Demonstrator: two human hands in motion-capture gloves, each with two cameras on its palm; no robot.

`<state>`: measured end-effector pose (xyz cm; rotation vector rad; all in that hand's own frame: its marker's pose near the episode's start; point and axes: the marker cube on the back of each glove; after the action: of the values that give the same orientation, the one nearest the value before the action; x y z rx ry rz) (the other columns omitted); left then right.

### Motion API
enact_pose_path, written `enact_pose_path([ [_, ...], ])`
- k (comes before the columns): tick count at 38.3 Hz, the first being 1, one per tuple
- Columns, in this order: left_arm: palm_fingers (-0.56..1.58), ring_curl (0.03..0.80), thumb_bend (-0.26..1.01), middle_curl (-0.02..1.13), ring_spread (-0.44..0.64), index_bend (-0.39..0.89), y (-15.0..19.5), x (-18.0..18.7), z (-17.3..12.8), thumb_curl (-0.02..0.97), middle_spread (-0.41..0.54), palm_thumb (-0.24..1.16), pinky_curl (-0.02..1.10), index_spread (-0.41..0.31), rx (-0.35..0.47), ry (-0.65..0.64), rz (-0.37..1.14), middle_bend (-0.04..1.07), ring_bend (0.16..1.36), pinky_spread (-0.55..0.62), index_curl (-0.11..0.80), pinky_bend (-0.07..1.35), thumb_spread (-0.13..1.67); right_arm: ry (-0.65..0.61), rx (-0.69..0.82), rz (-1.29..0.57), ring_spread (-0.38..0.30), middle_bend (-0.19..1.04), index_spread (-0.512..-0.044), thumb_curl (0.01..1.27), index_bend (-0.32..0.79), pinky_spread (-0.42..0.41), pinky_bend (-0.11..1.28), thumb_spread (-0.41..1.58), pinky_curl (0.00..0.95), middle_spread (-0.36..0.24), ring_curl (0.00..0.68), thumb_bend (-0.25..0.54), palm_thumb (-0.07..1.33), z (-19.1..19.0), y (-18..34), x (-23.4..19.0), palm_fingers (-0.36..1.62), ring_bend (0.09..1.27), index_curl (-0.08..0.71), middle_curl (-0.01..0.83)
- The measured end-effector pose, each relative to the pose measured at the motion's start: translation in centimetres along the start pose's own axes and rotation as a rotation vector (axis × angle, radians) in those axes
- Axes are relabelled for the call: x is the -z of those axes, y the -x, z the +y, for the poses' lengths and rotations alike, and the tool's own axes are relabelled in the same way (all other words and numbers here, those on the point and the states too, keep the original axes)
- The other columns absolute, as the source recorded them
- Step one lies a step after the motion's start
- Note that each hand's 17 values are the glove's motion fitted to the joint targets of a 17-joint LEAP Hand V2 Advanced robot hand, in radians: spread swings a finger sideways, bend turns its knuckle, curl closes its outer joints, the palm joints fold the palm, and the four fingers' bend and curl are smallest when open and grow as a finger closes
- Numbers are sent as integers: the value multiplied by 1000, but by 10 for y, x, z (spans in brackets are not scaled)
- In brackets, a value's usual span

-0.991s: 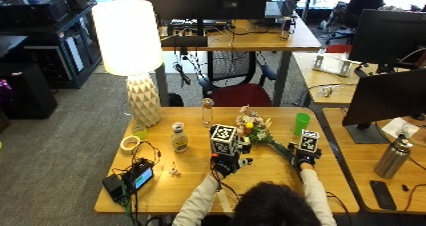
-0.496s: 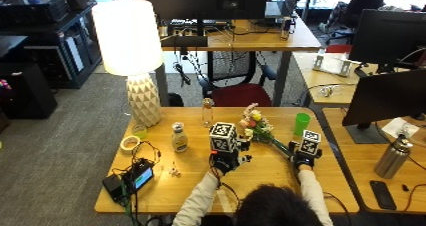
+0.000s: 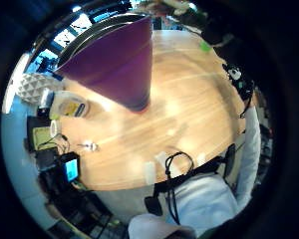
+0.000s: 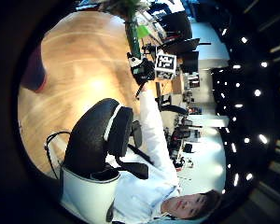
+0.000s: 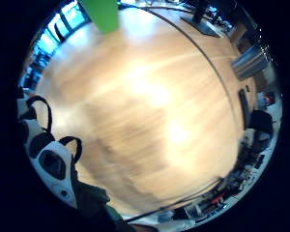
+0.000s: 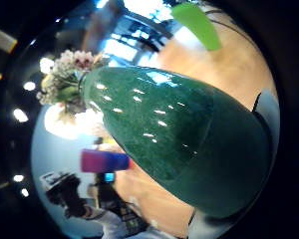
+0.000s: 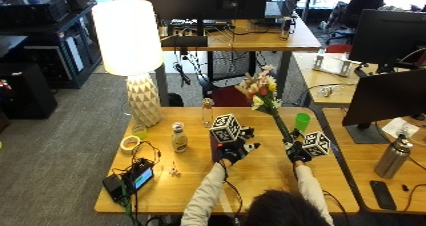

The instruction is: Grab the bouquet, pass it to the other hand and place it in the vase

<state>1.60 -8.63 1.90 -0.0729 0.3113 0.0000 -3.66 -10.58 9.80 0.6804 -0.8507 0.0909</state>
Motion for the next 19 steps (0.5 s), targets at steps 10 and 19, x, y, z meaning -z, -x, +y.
enact_pose_path([
  [10, 322, 312, -18, 298, 179, 137, -41, 43, -43, 280, 161, 266, 357, 52, 4, -207, 378, 164, 612, 194, 299, 420, 1096, -90, 28, -308, -177, 894, -180, 522, 517, -227, 779, 878, 522, -126, 599, -14, 988, -15, 71, 19, 1404, 1035, 546, 690],
  [19, 338, 311, -18, 302, 144, 137, -92, 68, -73, 297, 151, 313, 357, 58, -70, -311, 658, 173, 612, 165, 298, 422, 1061, -79, -39, -483, -174, 916, -178, 551, 531, -219, 794, 857, 536, -123, 602, -16, 1024, -30, 63, -33, 1384, 1059, 574, 693],
])
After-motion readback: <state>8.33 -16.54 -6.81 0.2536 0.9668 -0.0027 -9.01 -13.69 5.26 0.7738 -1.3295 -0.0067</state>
